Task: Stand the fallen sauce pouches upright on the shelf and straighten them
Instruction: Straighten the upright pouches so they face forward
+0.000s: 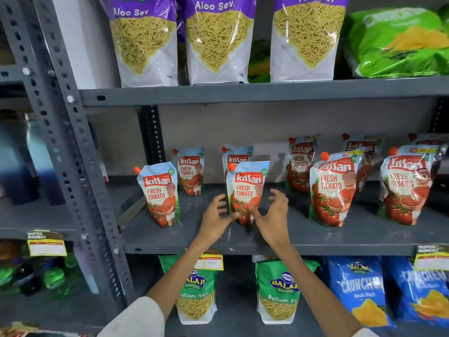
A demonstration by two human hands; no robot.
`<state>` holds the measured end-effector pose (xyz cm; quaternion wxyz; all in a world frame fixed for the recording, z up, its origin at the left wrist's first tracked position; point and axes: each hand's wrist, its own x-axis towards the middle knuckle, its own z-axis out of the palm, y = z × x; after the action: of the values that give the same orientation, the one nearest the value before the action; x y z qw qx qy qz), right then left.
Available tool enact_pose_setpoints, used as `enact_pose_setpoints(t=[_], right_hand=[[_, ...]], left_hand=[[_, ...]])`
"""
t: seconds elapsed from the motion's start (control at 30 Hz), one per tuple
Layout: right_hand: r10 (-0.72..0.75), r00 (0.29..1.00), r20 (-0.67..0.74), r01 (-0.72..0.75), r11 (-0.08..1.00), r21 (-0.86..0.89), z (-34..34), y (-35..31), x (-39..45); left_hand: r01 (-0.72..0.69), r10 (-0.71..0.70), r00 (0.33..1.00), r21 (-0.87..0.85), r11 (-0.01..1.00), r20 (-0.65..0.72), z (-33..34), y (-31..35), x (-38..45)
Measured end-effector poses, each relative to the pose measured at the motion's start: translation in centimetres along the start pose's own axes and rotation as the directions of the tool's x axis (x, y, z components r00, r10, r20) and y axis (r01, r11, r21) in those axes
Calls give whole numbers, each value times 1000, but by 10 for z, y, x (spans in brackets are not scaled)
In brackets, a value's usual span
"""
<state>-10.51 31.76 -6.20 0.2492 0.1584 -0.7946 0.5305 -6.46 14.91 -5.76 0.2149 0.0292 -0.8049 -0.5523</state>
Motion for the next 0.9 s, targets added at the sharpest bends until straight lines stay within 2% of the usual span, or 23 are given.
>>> enact_pose_setpoints(t=[0.03, 0.1, 0.2, 0.3, 0.4, 0.5, 0.57, 0.63, 0.7, 0.9], right_hand=[[-39, 998, -58, 42, 998, 45, 1, -4, -4], [-63, 996, -60, 73, 983, 168, 4, -16, -10], [-82, 991, 103, 54, 967, 249, 25, -38, -16], [-114, 962, 249, 43, 961, 273, 56, -60, -23], [-127, 914, 385, 32, 969, 243, 93, -77, -25], [-83, 883, 463, -31, 972, 233, 129, -94, -25], [-87, 856, 510, -51, 967, 250, 147, -105, -26], [-103, 840, 533, -62, 957, 282, 163, -111, -28], [-79, 845, 529, -79, 960, 268, 171, -111, -30], [2, 857, 516, -115, 976, 187, 179, -114, -31]], left_hand=[[-25, 25, 999, 3, 1000, -42, -7, -1, -4], [-86, 88, 986, 19, 996, -139, -24, -1, -11], [-147, 152, 931, 41, 988, -330, -55, -1, -22], [-98, 129, 847, 87, 991, -516, -93, -10, -29], [-66, 110, 809, 97, 993, -577, -128, -24, -28], [-45, 37, 865, -5, 999, -500, -152, -37, -22], [16, -56, 928, -110, 994, -369, -162, -42, -15], [80, -115, 962, -150, 986, -248, -171, -50, -8], [119, -141, 972, -124, 985, -186, -174, -57, -4], [172, -188, 974, -132, 976, -123, -179, -70, 1]])
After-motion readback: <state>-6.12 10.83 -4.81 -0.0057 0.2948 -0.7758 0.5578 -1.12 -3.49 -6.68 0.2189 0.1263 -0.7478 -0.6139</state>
